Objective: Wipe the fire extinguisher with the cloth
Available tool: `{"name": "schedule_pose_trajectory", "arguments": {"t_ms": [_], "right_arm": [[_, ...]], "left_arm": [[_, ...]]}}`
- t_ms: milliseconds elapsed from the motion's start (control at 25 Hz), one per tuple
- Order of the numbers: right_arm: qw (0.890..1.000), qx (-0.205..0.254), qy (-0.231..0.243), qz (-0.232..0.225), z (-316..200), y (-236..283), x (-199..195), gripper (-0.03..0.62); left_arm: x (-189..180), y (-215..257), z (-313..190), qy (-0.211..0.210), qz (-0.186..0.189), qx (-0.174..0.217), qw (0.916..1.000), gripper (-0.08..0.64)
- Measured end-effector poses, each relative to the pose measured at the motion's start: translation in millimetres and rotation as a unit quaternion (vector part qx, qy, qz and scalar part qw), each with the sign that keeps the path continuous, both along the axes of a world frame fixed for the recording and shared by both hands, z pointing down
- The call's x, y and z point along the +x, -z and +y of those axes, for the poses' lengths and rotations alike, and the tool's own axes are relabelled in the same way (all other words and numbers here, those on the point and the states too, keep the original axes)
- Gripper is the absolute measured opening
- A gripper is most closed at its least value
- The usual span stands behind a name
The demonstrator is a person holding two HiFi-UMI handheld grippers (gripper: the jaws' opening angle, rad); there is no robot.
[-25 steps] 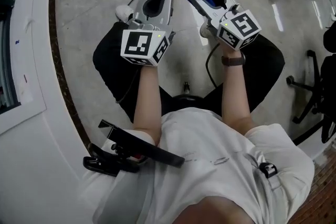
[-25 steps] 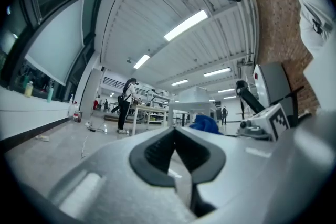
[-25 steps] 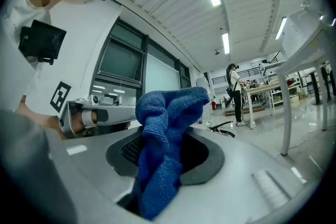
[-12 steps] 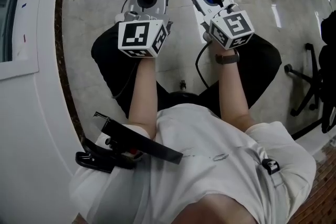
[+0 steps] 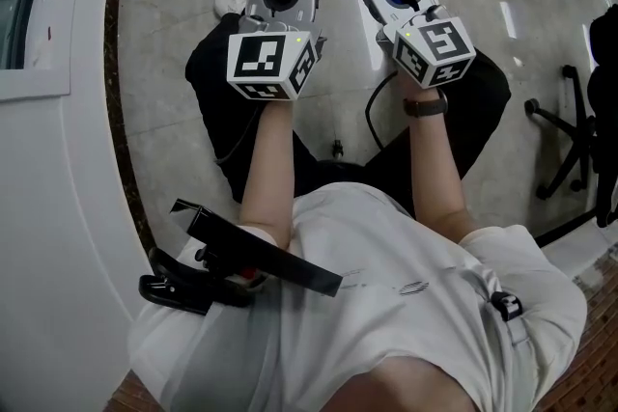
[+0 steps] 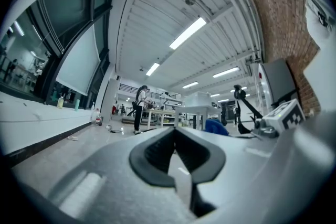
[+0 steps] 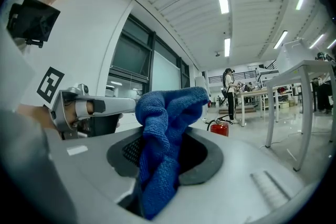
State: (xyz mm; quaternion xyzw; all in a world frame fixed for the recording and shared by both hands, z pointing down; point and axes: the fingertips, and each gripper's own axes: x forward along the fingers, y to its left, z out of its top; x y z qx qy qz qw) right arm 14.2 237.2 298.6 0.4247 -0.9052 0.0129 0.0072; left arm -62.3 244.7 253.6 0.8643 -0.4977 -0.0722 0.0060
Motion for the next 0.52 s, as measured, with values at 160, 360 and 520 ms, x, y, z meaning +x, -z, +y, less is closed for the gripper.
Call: {"name": "schedule_pose_trajectory", "arguments": {"t_ms": [160, 360, 520], "right_arm": [[1.000, 0.002, -0.001, 0.004, 14, 1, -8, 0.133], [1.000, -0.008, -0.012, 0.010, 22, -3, -6, 0.133], [1.000, -0.005, -0.010, 0.012, 29, -1, -10, 0.133]], "left_arm": [[-8, 3, 16, 0.000, -0.003, 0.004, 1.0000, 0.000], [-11, 2, 24, -0.003, -0.001, 0.006, 1.0000, 0.000], [-17, 0, 31, 0.000, -0.007, 0.006, 1.0000, 0.000]]}}
